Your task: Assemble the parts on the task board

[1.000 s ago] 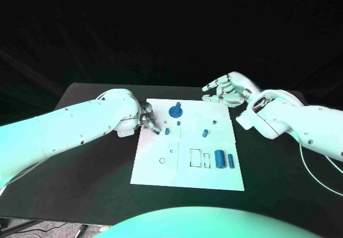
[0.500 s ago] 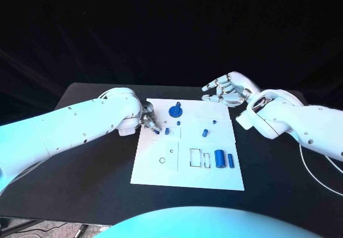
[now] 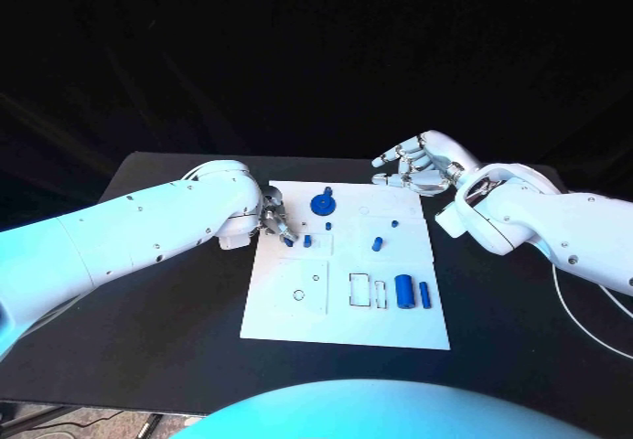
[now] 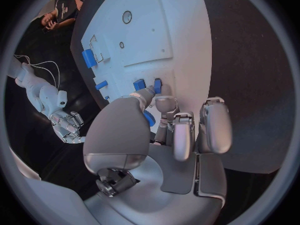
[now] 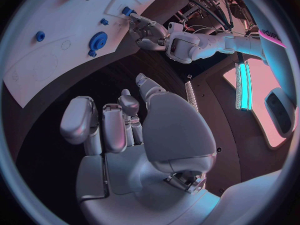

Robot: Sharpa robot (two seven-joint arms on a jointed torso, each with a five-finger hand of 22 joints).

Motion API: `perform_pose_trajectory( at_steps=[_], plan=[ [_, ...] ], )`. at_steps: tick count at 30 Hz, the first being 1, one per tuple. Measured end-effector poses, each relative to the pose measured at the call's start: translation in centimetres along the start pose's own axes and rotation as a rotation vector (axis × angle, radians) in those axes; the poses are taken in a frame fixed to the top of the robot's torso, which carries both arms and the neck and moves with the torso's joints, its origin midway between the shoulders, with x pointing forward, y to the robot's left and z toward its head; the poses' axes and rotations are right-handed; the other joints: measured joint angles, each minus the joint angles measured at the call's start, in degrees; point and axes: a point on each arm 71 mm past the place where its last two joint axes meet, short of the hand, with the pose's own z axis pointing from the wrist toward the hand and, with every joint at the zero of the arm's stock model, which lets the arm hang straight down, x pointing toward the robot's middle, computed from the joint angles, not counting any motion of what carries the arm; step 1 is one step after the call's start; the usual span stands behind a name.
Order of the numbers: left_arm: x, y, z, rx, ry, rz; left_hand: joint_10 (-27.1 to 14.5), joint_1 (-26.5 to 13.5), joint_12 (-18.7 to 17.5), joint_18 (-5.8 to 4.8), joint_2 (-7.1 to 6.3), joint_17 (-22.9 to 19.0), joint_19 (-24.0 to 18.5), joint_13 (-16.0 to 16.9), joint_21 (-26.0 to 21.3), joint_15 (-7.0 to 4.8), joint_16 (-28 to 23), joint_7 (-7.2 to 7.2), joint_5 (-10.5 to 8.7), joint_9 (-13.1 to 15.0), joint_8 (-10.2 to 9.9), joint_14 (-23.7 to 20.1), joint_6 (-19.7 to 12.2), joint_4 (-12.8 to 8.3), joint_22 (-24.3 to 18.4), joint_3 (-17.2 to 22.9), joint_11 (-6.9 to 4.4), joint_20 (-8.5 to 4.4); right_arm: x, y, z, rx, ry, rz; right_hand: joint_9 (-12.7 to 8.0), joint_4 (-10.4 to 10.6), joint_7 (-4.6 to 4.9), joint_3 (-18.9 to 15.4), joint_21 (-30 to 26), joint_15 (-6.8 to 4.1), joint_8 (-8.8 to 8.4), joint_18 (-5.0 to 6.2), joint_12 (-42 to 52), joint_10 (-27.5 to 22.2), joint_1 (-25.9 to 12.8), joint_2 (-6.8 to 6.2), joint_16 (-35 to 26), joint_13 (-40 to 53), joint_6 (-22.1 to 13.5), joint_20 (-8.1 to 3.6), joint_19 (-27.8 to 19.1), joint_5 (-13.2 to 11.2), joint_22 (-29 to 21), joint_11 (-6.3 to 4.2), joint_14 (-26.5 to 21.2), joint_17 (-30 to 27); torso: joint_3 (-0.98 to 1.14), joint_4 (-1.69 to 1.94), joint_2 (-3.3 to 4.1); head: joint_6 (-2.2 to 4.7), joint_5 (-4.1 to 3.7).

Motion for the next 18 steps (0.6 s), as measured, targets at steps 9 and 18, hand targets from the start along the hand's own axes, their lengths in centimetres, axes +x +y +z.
perform_pose_trajectory(
  at_steps=[9, 18],
  plan=[
    [0.0, -0.05, 0.02, -0.004, 0.001, -0.001, 0.5, -1.8, 0.3, 0.0, -0.45, 0.0, 0.0, 0.4, 0.2, 0.0, 0.0, -0.16, 0.85, 0.5, 0.0, 0.0, 0.6, -0.6, 0.0, 0.6, -0.1, 0.0, -0.03, -0.01, -0.04, 0.001, 0.0, 0.001, 0.0, 0.0, 0.0, 0.0, 0.0, 0.0, 0.0, 0.0, 0.0, 0.0, 0.0, 0.0, 0.0, 0.0, 0.0, 0.0, 0.0, 0.0, 0.0, 0.0, 0.0, 0.0, -0.01, 0.06, 0.0, -0.07, -0.09],
    [0.14, -0.12, 0.14, -0.01, 0.002, 0.001, 1.0, -4.3, 0.6, 0.0, -0.82, 0.0, 0.0, 0.7, 0.5, -0.02, 0.0, -1.1, 0.96, 0.9, 0.4, 0.0, 1.9, 0.9, 0.0, -0.9, -0.58, 0.0, -0.03, 0.0, -0.07, 0.001, 0.0, 0.003, 0.0, 0.2, 0.0, -0.2, -0.2, 0.0, 0.0, 0.0, 0.0, 0.0, 0.0, 0.0, 0.0, 0.0, 0.0, 0.0, 0.0, 0.0, 0.0, 0.0, 0.0, 0.0, -0.04, 0.06, 0.0, -0.14, -0.01]
  ],
)
